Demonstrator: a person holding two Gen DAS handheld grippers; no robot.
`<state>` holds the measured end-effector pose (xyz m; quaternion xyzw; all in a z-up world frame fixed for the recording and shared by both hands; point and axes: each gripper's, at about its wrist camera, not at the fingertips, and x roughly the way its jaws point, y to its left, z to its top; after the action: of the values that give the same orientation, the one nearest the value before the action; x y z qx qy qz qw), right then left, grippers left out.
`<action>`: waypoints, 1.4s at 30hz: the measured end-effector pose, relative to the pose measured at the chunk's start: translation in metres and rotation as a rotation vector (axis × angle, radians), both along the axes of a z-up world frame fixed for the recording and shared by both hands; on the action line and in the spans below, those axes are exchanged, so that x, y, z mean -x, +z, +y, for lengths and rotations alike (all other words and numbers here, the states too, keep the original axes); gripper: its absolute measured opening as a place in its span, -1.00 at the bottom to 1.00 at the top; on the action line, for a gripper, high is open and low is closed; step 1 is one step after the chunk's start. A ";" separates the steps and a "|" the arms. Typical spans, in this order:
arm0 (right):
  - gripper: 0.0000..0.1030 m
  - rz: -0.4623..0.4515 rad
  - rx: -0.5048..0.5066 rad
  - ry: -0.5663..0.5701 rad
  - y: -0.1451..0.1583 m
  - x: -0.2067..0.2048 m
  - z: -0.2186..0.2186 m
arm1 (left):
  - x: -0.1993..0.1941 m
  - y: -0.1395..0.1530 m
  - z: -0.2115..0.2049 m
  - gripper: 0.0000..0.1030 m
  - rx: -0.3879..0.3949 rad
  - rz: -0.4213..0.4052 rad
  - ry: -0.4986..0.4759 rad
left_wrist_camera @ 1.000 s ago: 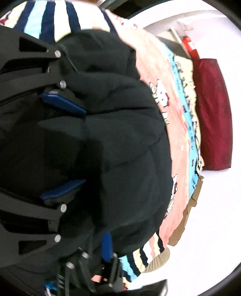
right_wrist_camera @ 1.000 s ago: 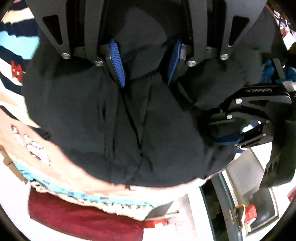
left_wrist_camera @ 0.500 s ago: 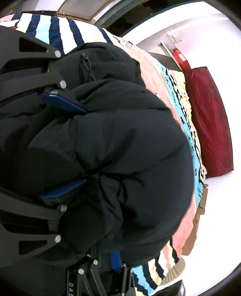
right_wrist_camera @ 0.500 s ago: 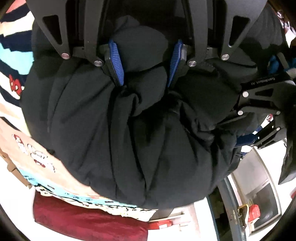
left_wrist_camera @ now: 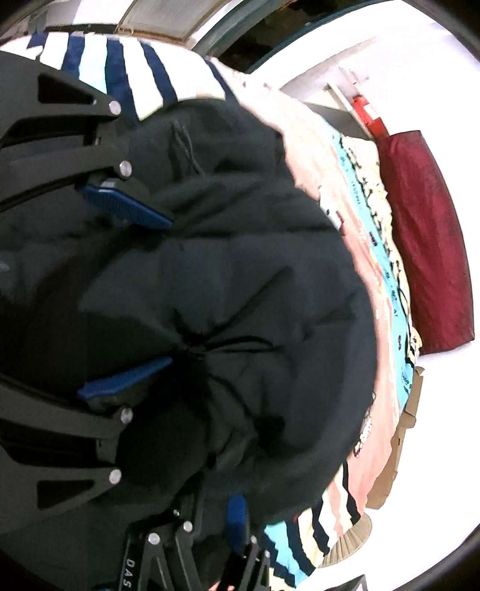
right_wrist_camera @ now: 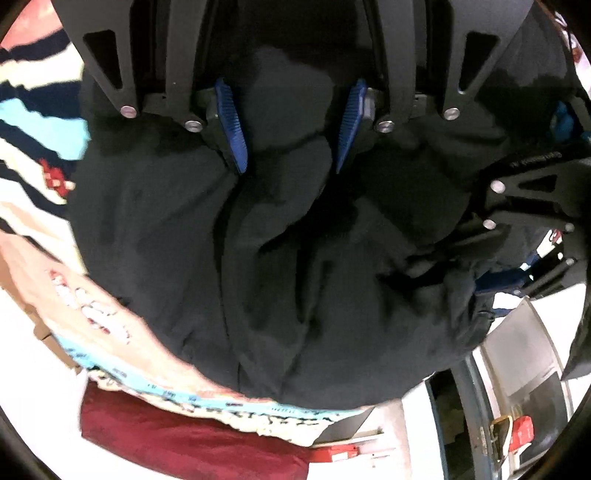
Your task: Fold large clothes
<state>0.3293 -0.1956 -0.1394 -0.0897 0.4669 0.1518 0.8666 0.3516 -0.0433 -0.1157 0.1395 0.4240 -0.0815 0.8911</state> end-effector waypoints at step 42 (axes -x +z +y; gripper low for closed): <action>0.52 0.268 -0.455 -0.357 -0.034 0.195 -0.167 | 0.218 -0.054 0.238 0.35 0.837 0.311 0.316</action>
<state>0.1339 -0.3622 -0.1731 0.2105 0.5394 0.1085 0.8080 0.1334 0.1943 -0.1700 -0.3116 0.4994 -0.1285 0.7981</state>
